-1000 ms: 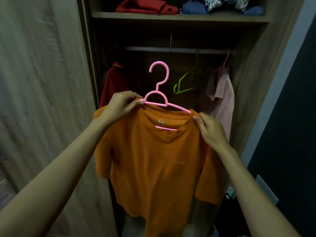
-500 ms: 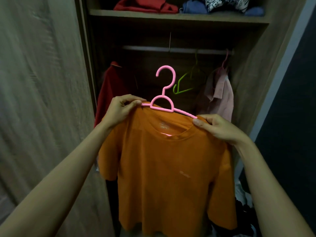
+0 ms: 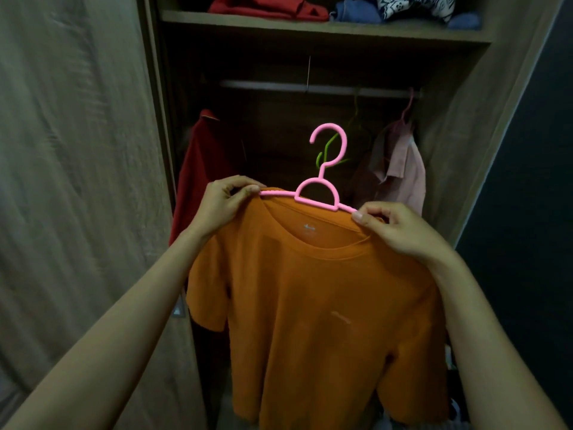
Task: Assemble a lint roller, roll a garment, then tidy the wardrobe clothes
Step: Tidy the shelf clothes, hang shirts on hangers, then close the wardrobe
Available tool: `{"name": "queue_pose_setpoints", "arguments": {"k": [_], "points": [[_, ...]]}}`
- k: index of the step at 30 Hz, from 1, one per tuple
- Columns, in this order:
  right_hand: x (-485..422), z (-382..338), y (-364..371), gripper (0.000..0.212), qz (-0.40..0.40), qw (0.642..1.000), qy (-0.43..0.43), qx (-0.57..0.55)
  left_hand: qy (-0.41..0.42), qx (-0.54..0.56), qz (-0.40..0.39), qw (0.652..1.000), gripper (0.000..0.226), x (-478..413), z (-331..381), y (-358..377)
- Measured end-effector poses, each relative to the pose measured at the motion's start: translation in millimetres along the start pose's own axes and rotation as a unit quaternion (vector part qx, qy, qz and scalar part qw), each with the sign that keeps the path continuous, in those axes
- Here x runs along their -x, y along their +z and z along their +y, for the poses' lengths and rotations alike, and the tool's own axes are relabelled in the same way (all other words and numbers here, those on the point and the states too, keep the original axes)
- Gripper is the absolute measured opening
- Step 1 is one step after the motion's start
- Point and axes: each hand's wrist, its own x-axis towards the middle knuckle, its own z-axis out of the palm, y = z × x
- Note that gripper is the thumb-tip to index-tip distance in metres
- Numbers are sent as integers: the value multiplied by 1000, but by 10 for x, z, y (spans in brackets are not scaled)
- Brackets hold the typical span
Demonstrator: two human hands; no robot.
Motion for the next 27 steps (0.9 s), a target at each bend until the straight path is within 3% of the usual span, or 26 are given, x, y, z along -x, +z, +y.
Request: {"name": "queue_pose_setpoints", "arguments": {"k": [3, 9, 16, 22, 27], "points": [[14, -74, 30, 24, 40, 999, 27, -2, 4, -66, 0, 998, 25, -22, -64, -50], [-170, -224, 285, 22, 104, 972, 148, -152, 6, -286, 193, 939, 57, 46, -293, -366], [-783, -410, 730, 17, 106, 920, 164, -340, -62, -274, 207, 937, 85, 47, -756, -767], [-1561, -645, 953, 28, 133, 928, 129, -324, -45, -295, 197, 934, 83, -45, -1075, -796], [-2289, -733, 1144, 33, 172, 914, 122, -347, -24, -318, 240, 917, 78, -126, -1289, -721]]}}
